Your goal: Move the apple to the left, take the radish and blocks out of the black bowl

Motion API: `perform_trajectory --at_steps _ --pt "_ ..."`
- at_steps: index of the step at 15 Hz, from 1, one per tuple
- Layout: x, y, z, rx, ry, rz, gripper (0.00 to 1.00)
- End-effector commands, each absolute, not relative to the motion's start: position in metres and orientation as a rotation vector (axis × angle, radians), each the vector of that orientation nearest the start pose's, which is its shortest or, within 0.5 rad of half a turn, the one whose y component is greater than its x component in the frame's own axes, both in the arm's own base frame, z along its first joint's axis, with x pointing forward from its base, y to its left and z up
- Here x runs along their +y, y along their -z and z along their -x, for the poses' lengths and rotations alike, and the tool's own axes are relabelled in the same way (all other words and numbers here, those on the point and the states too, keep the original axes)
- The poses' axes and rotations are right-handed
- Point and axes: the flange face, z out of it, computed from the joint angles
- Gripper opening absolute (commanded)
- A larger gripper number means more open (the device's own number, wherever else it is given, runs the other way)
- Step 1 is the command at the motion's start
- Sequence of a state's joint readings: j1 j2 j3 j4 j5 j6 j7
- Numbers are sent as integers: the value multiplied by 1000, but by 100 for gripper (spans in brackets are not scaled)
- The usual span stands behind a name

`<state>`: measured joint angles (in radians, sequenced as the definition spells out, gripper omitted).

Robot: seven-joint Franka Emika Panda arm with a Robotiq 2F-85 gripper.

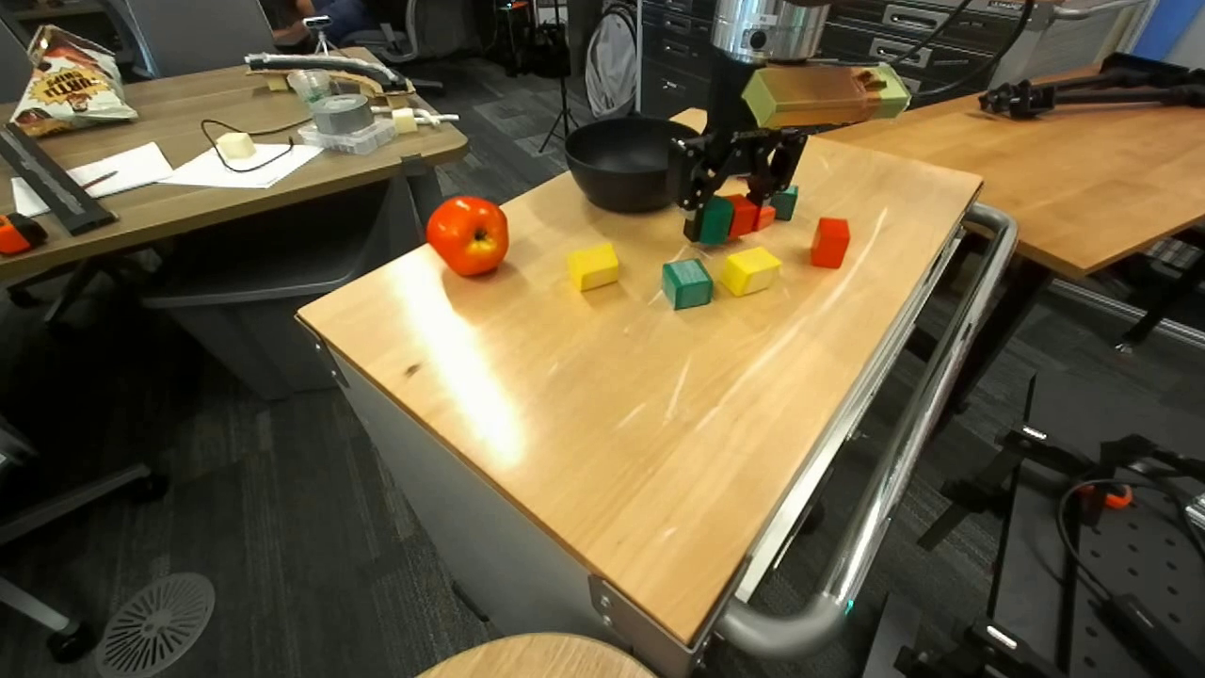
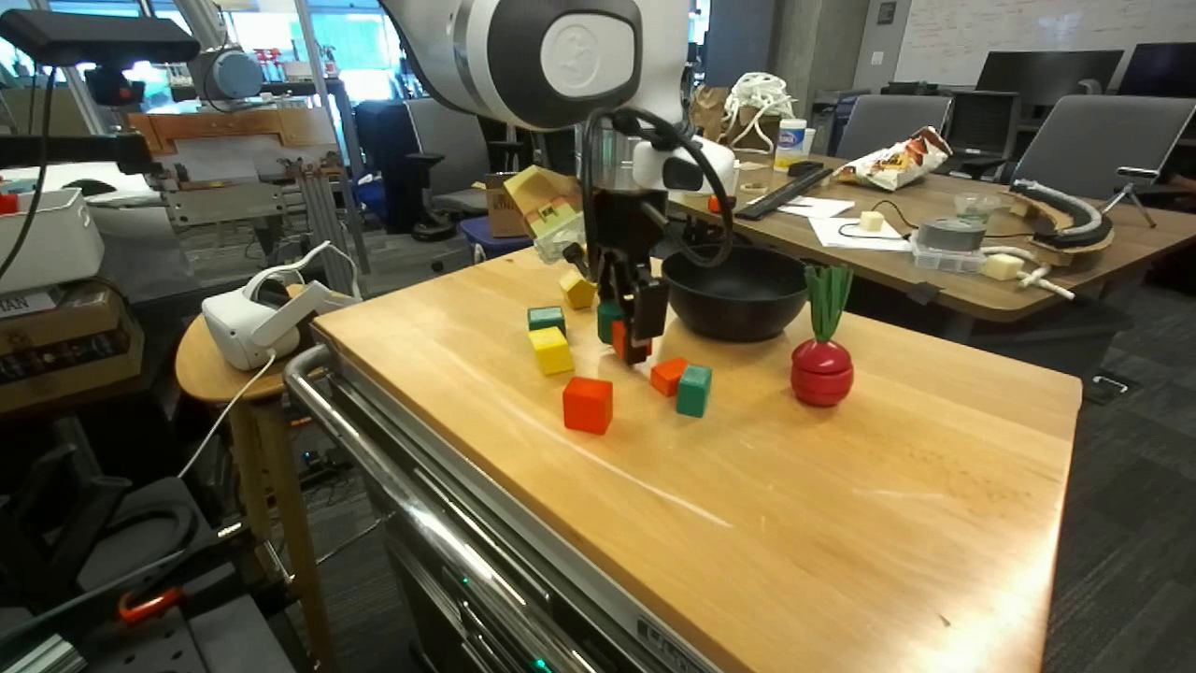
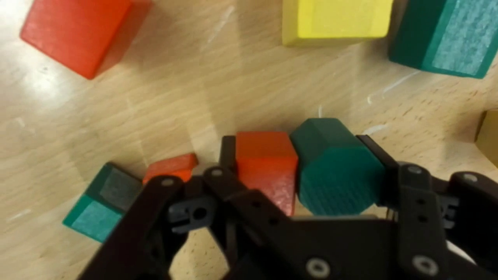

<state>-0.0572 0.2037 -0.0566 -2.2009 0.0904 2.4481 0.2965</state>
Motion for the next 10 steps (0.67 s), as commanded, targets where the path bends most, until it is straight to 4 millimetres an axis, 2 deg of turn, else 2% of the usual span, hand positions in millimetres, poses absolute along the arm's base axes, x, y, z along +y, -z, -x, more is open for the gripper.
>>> perform_trajectory --at_steps 1,2,3,4,5,7,10 --pt "-76 -285 -561 697 -67 3011 59" --pt "-81 -286 -560 701 -73 3007 93" --pt "-90 -293 -556 730 -23 2983 94" --pt "-77 -282 -554 735 -47 3005 100" --pt "-79 -282 -554 739 -46 3003 87" --pt "-80 -280 -553 740 -54 3004 100" --pt "-78 -278 -553 736 -58 3005 100"
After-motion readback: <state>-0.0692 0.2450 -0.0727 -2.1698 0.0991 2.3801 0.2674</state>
